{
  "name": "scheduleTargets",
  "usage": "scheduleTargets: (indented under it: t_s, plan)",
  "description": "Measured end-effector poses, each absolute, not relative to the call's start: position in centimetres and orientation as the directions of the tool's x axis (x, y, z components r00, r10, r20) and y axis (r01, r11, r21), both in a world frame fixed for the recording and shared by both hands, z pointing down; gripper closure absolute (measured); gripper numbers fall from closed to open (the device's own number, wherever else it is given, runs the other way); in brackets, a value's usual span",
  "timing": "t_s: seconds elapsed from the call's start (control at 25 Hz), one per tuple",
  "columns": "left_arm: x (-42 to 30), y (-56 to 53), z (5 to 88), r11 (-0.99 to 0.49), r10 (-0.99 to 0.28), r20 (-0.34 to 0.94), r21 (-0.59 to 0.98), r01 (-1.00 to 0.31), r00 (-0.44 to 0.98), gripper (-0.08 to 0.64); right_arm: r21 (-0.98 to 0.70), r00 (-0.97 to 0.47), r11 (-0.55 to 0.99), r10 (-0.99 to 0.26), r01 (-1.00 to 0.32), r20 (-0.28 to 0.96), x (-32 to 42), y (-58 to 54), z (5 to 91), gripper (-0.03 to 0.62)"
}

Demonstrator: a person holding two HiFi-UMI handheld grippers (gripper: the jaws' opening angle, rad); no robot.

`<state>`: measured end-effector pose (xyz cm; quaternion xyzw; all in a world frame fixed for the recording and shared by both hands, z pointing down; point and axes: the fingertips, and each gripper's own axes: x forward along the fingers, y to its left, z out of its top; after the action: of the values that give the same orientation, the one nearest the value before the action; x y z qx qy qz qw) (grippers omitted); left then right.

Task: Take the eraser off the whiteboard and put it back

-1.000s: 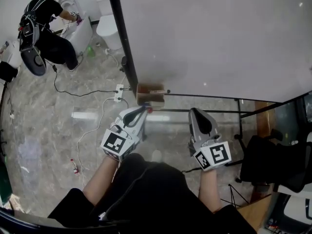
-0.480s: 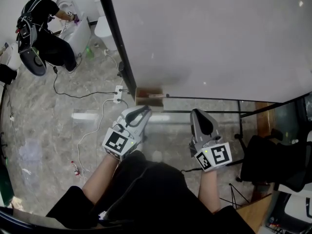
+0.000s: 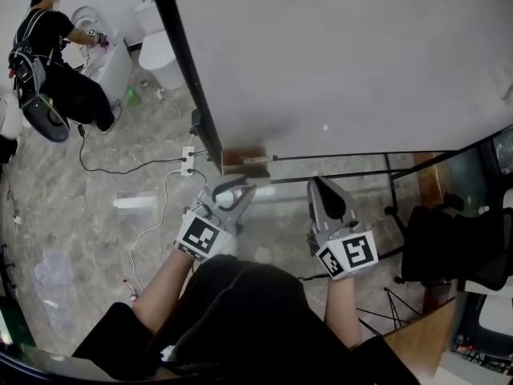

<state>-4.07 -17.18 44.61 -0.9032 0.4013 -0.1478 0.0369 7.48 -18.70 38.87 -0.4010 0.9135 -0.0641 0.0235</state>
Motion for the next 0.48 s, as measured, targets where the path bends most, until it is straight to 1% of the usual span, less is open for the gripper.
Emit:
scheduleTargets:
  t_s: [0.12,0.36,0.48]
  plan:
    - [-4.2,-17.5,44.8,-0.695,-0.718,0.255,-0.216,-0.685,0.648,0.454,-0.138,-0.670,0.663,-0.742,-0.736,0.015,6.7,-18.5,39.3,0.581]
    - [-4.5,-17.5,47.3,-0.738,-0.675,0.330,-0.269,-0.619,0.660,0.440,-0.135,-0.656,0.646,-0.754,-0.751,0.040,5.9,-18.2,40.3,0.581]
    - [-4.5,-17.5,48.0,-0.752,-0.658,0.354,-0.277,-0.598,0.664,0.416,-0.137,-0.649,0.638,-0.759,-0.757,0.049,5.5,-17.9,40.7,0.581]
